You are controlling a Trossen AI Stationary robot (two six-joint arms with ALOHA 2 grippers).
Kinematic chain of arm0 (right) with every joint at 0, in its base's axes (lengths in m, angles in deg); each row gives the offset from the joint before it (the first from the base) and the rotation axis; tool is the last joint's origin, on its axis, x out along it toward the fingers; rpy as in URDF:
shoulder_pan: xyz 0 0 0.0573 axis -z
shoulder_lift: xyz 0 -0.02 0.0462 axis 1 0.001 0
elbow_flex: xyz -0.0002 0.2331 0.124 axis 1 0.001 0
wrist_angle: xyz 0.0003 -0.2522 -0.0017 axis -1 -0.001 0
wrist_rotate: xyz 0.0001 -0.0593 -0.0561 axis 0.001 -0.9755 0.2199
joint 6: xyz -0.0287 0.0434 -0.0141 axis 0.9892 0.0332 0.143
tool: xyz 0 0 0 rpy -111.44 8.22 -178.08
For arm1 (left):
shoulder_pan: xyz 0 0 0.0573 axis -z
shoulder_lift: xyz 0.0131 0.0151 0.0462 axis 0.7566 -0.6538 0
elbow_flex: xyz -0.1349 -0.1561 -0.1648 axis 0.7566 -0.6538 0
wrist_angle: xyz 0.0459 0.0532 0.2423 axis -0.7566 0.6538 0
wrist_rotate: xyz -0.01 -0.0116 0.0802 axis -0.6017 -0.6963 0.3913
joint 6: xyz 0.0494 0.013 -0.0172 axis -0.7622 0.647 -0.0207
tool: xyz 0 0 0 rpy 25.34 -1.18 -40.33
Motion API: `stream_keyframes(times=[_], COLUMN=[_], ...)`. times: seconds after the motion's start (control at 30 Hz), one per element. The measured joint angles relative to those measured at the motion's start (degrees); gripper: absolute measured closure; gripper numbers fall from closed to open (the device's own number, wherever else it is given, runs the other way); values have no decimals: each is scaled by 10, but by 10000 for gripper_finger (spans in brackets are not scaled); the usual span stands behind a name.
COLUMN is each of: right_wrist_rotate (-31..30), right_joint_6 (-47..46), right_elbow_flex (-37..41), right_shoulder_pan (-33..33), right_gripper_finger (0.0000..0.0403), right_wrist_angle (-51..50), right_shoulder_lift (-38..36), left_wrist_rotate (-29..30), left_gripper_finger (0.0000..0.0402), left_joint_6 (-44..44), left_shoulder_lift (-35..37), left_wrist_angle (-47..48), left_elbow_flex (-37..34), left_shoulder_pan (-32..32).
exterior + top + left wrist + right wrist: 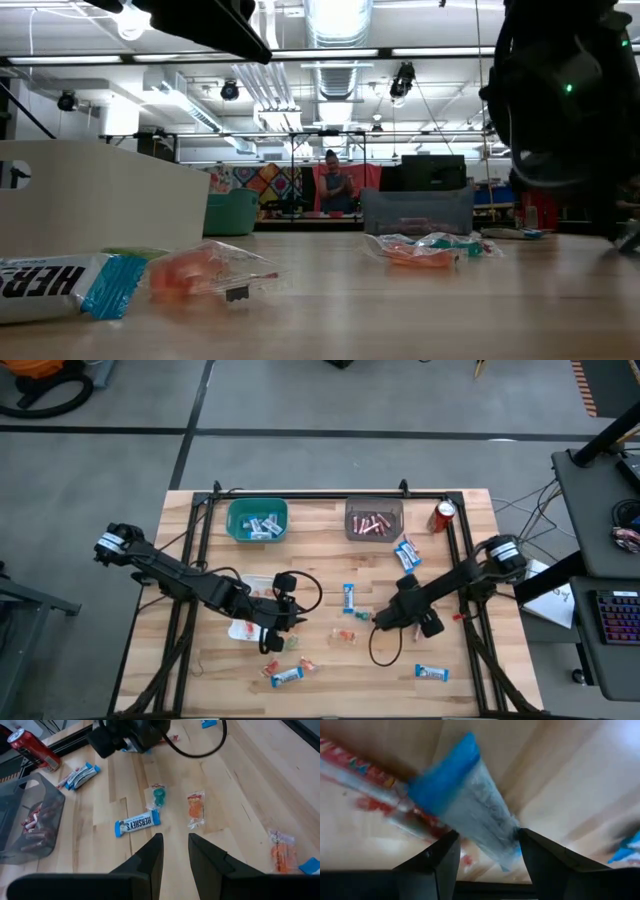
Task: Sort candy
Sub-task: Put the white chocolate bar into the green bin
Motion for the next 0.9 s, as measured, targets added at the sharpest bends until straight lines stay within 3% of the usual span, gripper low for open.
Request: stream_keyframes(times=[0.3,0.57,0.67,0.9], right_wrist_rotate=[-8,-20,-23,-13], right_joint_6=[23,3,-25,-146], right_elbow_flex=[-1,-1,-2,0], right_shoulder_pan=[1,2,2,3], right_gripper_finger=[232,343,383,391], right_wrist_angle=[26,32,30,33], right_shoulder_lift=[16,3,-2,-75], left_wrist_rotate=[1,1,1,1], left_gripper_finger=[327,327,327,327], left_joint_6=[0,-3,-6,-6], left_shoulder_lift=[0,0,0,0], left_wrist_angle=[-11,-45,-56,-97], left_elbow_flex=[0,0,0,-1], left_shoulder_pan=[0,0,0,0])
